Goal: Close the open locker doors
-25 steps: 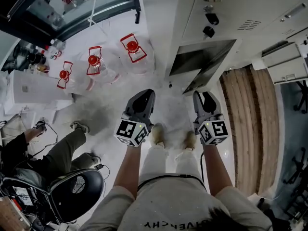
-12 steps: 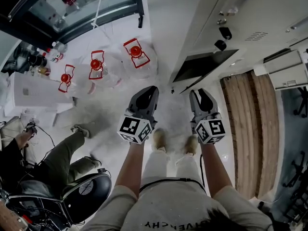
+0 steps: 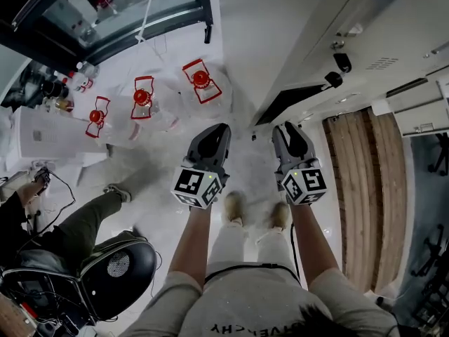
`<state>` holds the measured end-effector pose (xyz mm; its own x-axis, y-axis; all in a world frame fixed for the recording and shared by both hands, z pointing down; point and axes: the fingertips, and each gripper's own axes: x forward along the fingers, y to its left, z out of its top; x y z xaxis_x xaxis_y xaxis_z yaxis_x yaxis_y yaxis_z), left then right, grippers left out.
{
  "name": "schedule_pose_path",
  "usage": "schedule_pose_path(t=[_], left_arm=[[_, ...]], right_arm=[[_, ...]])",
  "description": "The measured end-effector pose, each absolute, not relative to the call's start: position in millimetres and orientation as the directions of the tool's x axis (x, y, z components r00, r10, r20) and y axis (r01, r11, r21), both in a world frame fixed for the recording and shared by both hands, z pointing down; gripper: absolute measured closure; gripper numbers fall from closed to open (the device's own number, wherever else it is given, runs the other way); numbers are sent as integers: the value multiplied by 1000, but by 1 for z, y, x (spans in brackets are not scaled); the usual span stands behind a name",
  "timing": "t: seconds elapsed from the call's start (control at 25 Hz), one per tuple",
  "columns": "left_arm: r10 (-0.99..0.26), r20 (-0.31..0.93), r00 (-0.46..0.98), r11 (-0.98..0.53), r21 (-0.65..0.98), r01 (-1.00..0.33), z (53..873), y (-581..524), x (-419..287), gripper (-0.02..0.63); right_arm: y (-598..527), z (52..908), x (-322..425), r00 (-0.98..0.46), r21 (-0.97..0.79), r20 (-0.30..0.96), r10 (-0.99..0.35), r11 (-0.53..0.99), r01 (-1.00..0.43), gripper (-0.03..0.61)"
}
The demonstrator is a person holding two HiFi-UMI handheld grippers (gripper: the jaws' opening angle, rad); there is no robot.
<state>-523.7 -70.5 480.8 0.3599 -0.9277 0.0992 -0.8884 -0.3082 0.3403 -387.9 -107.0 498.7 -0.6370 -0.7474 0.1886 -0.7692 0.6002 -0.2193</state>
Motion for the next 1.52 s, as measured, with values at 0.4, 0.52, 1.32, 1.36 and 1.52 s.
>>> schedule_pose_path(t=[0.4, 0.52, 1.32, 1.36, 1.52], left_arm=[[-924, 107, 368, -312, 348, -884, 487, -73, -527, 595], [-924, 111, 367, -310, 346, -886, 489, -73, -531, 595], [-922, 127, 366, -303, 350, -886, 499, -63, -533, 595], [-922, 127, 366, -304, 350, -886, 499, -63, -532, 595], [-921, 121, 370, -309, 349, -885, 497, -59, -532, 595]], right_arm=[[-129, 501, -405, -642, -211, 176, -746, 609, -765, 468], [-133, 502, -409, -643, -205, 175, -745, 612, -764, 474], [-145, 508, -416, -647, -184, 183, -740, 621, -762, 552], [-146, 509, -416, -647, -186, 182, -741, 620, -763, 552], [-147, 510, -417, -644, -190, 179, -743, 617, -764, 551]])
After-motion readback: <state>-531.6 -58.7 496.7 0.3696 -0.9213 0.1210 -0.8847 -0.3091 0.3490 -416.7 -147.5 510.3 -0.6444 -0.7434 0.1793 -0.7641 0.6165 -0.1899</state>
